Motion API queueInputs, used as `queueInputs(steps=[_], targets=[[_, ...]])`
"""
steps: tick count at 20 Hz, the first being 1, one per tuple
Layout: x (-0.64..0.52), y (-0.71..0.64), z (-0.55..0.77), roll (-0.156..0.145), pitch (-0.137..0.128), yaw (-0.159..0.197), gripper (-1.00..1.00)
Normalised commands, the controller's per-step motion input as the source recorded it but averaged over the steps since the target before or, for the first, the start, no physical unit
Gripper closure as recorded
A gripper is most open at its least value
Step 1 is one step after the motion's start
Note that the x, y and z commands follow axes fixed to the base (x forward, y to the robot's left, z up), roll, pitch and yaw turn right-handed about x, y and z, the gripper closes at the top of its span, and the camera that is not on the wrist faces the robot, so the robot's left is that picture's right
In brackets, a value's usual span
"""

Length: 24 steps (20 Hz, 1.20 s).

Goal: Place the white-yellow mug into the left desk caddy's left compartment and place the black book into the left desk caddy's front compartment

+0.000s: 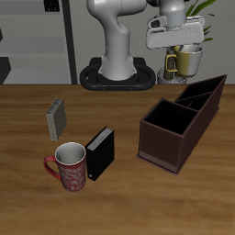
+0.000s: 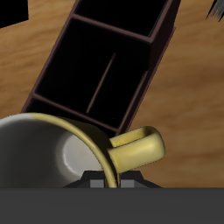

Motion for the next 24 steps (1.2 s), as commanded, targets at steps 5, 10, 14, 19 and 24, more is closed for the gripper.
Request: queueInputs(steps=[5,10,14,19,24], targets=[[-0.13,0.13,-0.03,0.029,-0.001,0.01,1.0],[-0.04,0.14,-0.09,0.022,0.014,-0.003,1.0],[-0.03,0.15,-0.14,0.037,0.021,0.018,1.0],[-0.03,0.05,-0.1,0.0,0.013,-0.023,1.0],[-0.01,0.11,-0.16,0.021,0.02,0.014,1.0]])
